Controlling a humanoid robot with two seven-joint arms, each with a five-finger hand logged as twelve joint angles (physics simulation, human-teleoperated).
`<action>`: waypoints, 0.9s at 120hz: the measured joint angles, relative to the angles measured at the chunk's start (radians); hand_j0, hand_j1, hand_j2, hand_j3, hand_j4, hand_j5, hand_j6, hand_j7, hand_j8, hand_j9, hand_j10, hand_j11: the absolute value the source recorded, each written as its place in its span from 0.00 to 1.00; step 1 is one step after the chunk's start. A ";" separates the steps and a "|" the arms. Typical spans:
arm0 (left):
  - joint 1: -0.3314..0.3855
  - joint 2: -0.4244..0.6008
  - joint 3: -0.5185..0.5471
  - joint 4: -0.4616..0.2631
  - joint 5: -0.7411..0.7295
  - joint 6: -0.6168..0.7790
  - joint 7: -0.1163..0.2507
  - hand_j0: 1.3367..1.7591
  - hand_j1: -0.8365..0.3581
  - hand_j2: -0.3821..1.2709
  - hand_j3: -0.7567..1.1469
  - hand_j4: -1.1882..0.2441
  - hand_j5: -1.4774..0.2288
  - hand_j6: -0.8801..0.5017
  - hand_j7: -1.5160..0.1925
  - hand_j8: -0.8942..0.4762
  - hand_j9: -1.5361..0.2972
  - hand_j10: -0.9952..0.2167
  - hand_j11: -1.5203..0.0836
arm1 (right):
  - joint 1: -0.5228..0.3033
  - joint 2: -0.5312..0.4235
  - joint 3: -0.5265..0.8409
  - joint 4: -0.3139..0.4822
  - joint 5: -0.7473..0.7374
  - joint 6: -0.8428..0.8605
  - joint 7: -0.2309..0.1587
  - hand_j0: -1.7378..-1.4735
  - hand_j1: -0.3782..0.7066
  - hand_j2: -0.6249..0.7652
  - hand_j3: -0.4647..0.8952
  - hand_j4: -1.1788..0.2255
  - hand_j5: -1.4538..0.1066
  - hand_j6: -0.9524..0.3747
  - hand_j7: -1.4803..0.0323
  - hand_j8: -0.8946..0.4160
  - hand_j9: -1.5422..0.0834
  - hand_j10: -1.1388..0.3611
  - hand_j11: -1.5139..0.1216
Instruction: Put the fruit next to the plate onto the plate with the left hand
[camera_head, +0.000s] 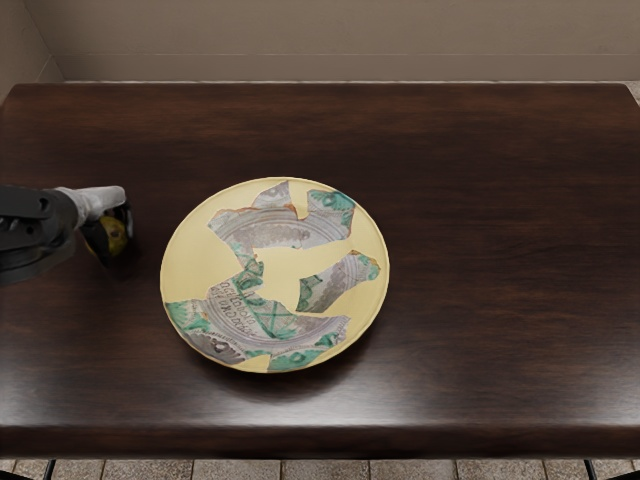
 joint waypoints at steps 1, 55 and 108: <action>-0.003 0.002 0.000 -0.001 0.000 -0.002 0.000 0.73 0.44 0.45 0.40 0.37 0.15 0.48 0.21 0.53 0.21 0.53 0.20 | 0.000 0.000 0.000 0.000 0.000 0.000 0.000 0.30 0.07 0.44 0.34 0.81 0.90 0.69 0.95 0.66 0.92 0.74 0.90; -0.204 0.056 0.002 -0.065 -0.087 -0.148 0.002 0.74 0.42 0.51 0.40 0.31 0.11 0.50 0.16 0.54 0.19 0.50 0.21 | 0.000 0.000 0.000 0.000 0.000 0.000 0.000 0.30 0.07 0.44 0.34 0.81 0.90 0.69 0.95 0.66 0.92 0.74 0.90; -0.390 0.067 0.006 -0.163 -0.184 -0.292 0.010 0.75 0.50 0.57 0.40 0.26 0.14 0.40 0.18 0.42 0.20 0.36 0.21 | 0.000 0.000 0.000 0.000 0.000 0.000 0.000 0.30 0.07 0.44 0.34 0.81 0.90 0.69 0.95 0.66 0.92 0.74 0.90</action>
